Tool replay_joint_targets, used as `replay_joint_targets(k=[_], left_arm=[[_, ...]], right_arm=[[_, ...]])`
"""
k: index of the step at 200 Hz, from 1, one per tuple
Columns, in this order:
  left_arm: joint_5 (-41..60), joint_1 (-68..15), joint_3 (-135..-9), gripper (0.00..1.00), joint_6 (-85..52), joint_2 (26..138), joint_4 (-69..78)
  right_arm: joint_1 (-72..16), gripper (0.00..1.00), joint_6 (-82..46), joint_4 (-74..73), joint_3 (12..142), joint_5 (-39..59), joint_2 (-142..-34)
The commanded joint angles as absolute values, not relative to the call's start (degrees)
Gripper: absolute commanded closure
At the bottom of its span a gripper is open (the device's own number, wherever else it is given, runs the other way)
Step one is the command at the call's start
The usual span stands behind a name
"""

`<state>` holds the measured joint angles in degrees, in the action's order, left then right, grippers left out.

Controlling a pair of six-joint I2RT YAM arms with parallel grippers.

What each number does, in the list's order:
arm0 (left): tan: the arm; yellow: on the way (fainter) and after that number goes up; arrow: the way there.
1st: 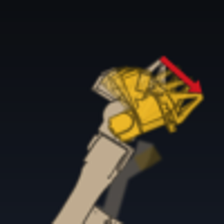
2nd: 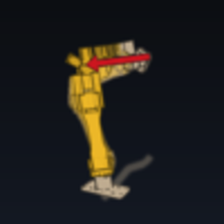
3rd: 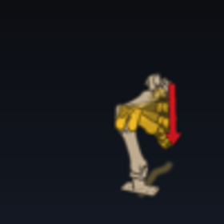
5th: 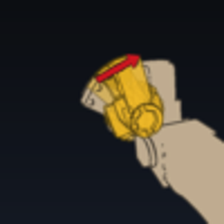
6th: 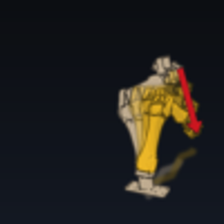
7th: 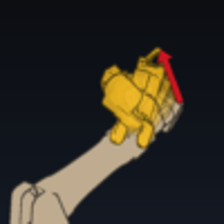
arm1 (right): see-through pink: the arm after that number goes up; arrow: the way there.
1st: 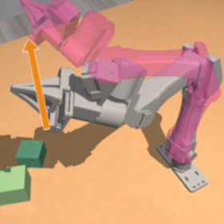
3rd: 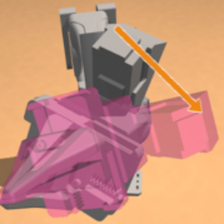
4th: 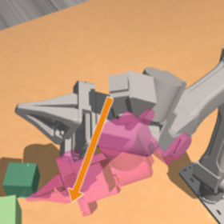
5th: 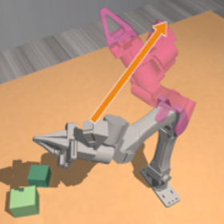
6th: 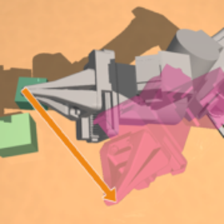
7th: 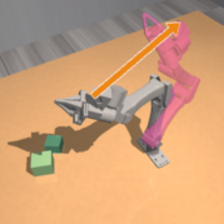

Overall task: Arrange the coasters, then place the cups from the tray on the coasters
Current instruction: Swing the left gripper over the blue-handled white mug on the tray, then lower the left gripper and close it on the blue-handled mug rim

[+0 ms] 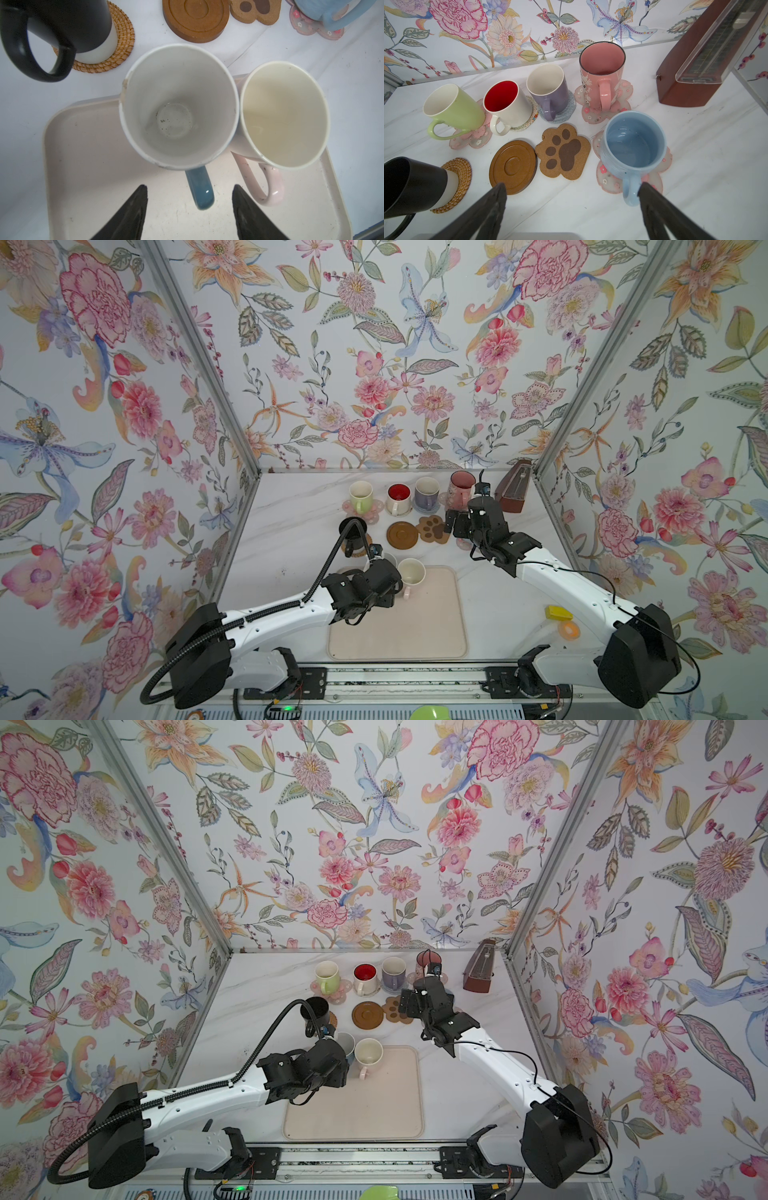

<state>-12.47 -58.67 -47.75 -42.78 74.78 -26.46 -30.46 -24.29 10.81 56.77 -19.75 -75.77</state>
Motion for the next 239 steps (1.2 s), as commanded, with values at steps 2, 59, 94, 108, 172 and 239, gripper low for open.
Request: replay_joint_targets(k=[2, 59, 94, 108, 172, 239], left_arm=[[-13.7, -59.1, -49.9, 0.36, -41.5, 77.2, -28.4], [-13.6, -57.9, -51.2, 0.45, -41.0, 81.4, -30.4], [-12.5, -57.1, -51.1, 0.52, -40.9, 82.1, -29.2], [-12.1, -56.9, -51.1, 0.55, -41.0, 82.5, -29.0], [-11.0, -56.4, -50.9, 0.7, -41.6, 84.0, -28.9], [-12.7, -56.3, -51.0, 0.93, -43.6, 82.7, -31.8]], right_arm=[[-30.1, 0.01, -24.9, 10.3, 56.5, -19.4, -75.8], [-30.1, 0.01, -24.9, 10.2, 56.3, -19.2, -75.8], [-29.9, 0.01, -25.0, 10.1, 55.6, -19.2, -75.4], [-29.9, 0.01, -24.9, 10.0, 55.4, -19.2, -75.1], [-29.7, 0.01, -25.1, 10.0, 54.8, -19.1, -74.6], [-29.6, 0.01, -25.1, 9.8, 54.7, -18.8, -74.5]])
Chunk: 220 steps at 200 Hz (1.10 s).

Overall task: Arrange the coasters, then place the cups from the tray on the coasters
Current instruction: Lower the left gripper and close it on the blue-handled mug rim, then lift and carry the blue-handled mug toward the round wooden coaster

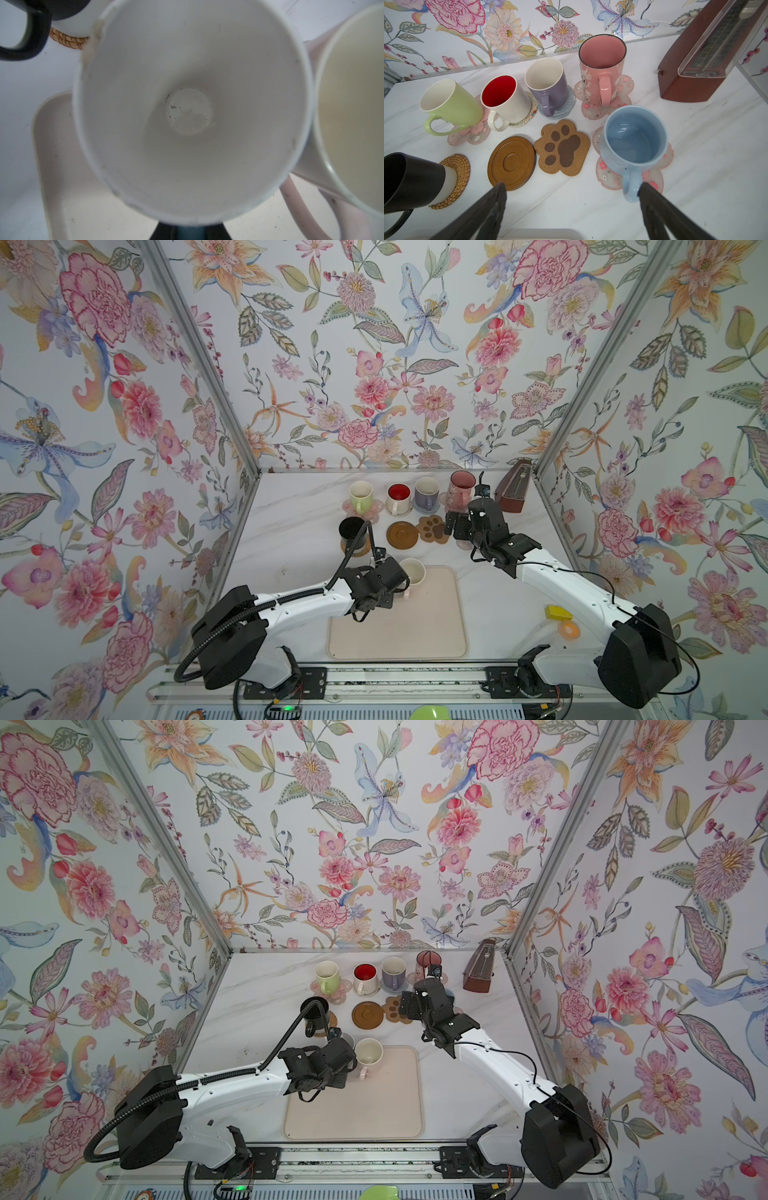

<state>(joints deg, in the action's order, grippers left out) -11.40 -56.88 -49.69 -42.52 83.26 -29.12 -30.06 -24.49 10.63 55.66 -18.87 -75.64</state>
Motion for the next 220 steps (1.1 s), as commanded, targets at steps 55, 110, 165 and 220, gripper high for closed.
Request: replay_joint_targets(k=[55, 110, 165, 220], left_arm=[[-15.0, -55.8, -52.5, 1.0, -44.5, 81.5, -34.6], [-20.0, -54.8, -58.1, 1.0, -40.7, 78.2, -36.3], [-19.0, -50.0, -63.7, 1.0, -32.5, 78.3, -33.4], [-14.8, -45.4, -70.3, 1.0, -24.3, 85.4, -28.7]], right_arm=[[-29.5, 0.01, -25.1, 9.6, 54.0, -18.8, -73.5], [-29.1, 0.01, -25.1, 10.1, 52.9, -19.1, -70.8], [-28.6, 0.01, -24.5, 13.4, 52.3, -20.2, -64.4], [-27.7, 0.01, -24.5, 16.3, 51.8, -21.5, -58.6]])
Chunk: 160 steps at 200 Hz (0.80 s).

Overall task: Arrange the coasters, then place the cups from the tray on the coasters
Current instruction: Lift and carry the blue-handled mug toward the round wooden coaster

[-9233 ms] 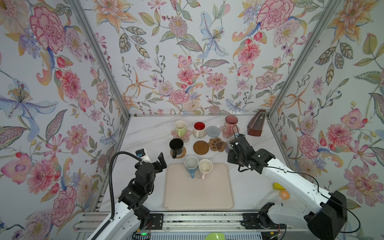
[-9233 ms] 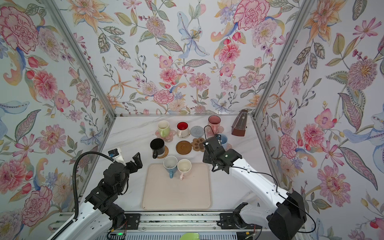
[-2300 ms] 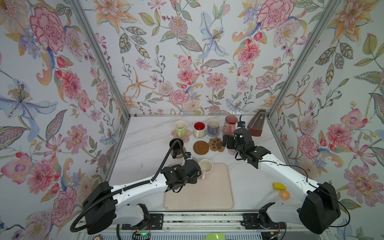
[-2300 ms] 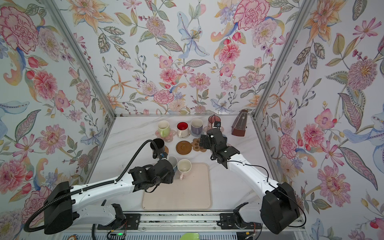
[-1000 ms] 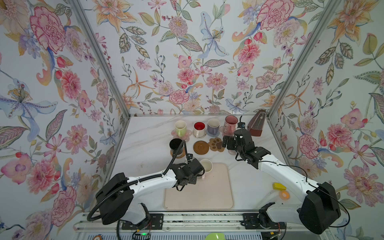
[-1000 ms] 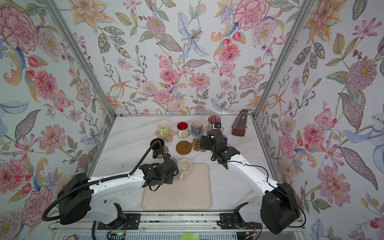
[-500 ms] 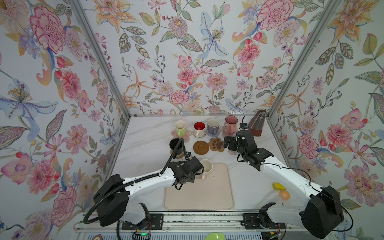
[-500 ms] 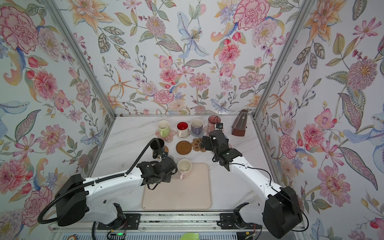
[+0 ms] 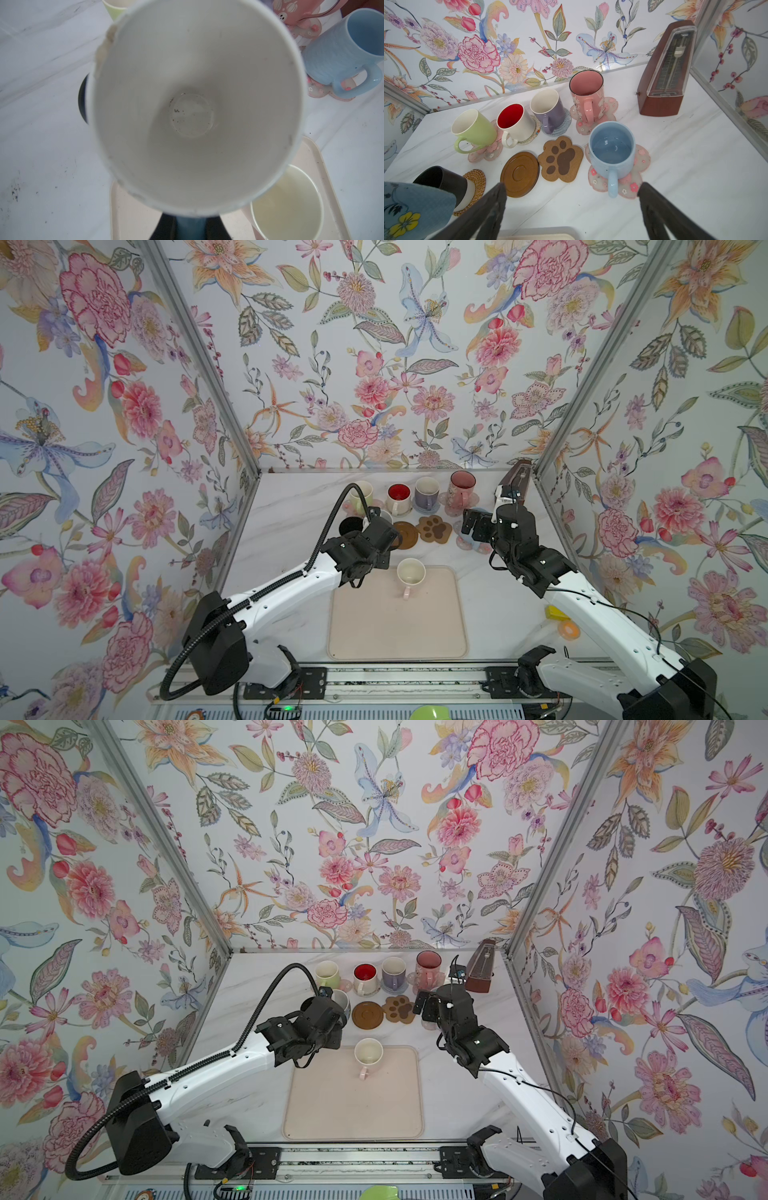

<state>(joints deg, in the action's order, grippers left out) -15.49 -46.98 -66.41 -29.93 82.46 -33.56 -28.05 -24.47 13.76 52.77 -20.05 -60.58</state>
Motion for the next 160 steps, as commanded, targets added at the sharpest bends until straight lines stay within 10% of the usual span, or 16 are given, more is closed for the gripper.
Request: replay_joint_targets(k=[1, 160], left_arm=[[-14.7, -45.3, -70.5, 1.0, -24.2, 85.6, -28.5], [-2.7, -39.6, -81.7, 1.0, -15.9, 105.4, -22.4]], right_arm=[[-27.7, 0.01, -24.5, 16.4, 51.8, -21.6, -58.6], [-26.9, 0.01, -29.9, 26.5, 50.7, -23.0, -51.6]])
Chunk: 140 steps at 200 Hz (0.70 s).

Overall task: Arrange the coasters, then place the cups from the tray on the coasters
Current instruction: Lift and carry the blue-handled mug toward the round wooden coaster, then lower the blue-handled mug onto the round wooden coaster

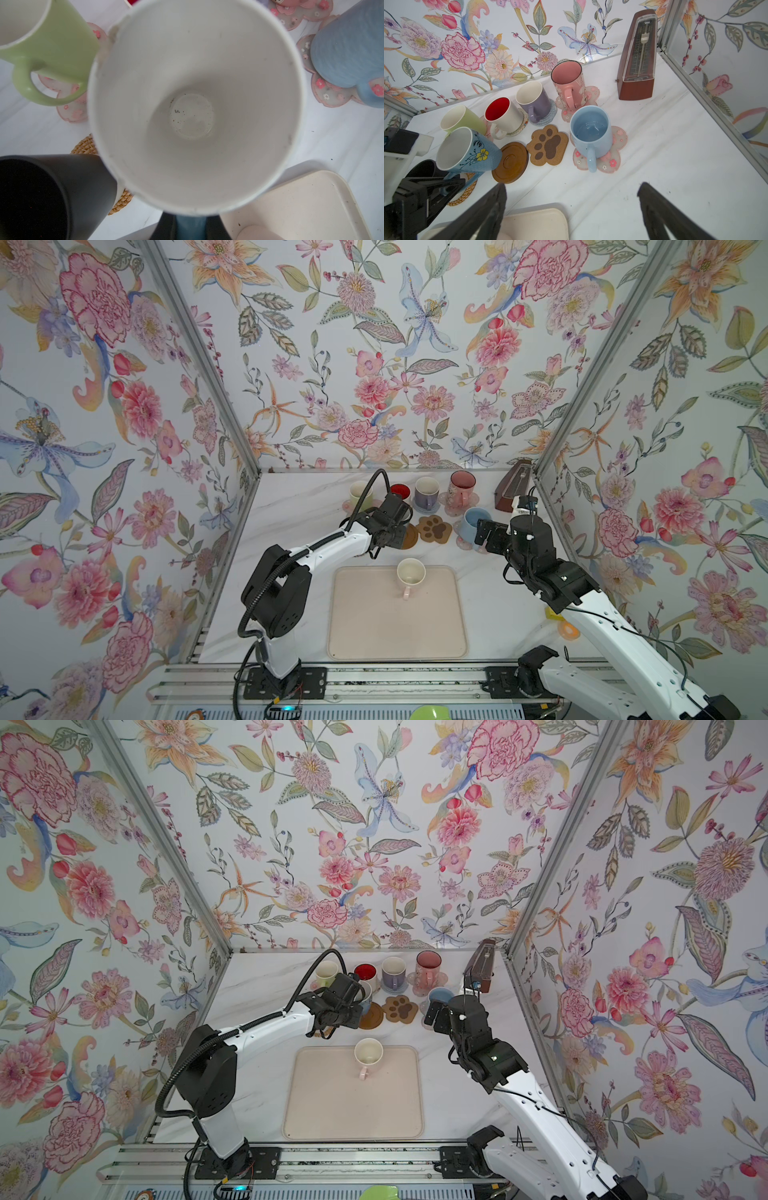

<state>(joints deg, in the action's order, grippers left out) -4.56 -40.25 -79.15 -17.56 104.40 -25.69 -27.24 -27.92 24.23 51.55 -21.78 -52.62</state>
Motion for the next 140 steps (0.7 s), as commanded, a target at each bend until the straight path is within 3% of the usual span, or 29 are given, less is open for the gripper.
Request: replay_joint_targets(k=[1, 140], left_arm=[[-2.7, -39.6, -81.8, 1.0, -15.8, 105.4, -22.4], [-1.3, -39.4, -86.0, 1.0, -15.1, 112.3, -23.3]], right_arm=[[-26.9, 0.01, -29.9, 26.5, 50.7, -23.0, -51.6], [-26.7, 0.01, -32.4, 28.7, 51.6, -22.9, -50.4]])
